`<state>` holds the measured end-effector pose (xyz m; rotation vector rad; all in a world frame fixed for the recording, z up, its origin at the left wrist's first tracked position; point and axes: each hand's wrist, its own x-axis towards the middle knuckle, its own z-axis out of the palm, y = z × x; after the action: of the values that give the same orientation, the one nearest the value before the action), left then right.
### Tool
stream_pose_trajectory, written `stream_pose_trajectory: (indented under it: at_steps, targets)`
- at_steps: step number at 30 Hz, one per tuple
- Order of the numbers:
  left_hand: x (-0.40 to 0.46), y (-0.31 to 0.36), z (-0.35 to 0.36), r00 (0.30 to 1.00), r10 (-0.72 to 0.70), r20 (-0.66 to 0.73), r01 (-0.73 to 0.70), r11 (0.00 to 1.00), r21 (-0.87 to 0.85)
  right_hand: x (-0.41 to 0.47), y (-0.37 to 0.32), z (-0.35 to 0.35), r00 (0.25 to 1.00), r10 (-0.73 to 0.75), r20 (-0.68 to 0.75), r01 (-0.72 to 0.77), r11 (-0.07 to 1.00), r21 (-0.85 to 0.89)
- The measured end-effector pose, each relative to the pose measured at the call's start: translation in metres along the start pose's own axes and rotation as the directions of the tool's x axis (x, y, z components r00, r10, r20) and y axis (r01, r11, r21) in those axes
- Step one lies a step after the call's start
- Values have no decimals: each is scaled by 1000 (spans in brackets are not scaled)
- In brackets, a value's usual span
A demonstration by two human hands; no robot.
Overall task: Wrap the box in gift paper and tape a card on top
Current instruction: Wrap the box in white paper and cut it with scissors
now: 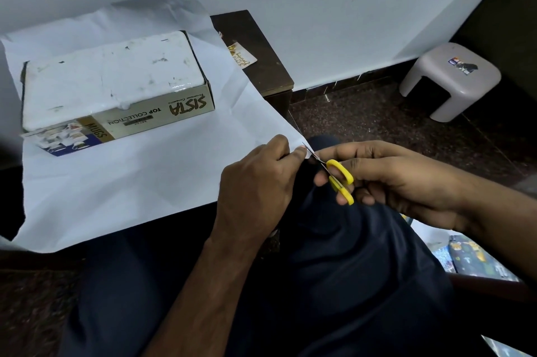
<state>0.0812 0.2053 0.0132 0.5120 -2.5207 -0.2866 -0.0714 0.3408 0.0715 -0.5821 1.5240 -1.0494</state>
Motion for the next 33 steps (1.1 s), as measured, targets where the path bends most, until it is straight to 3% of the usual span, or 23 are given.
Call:
stream_pose_trajectory:
  at_steps: [10,33]
  targets:
    - [-2,0,2,999,-17,-48,14,999,-50,0,1,1,1000,12,-24,-15,989,-146]
    - [-4,-3,8,995,-55,-87,49,996,-75,5,5,4,998,-38,-49,36,999,-37]
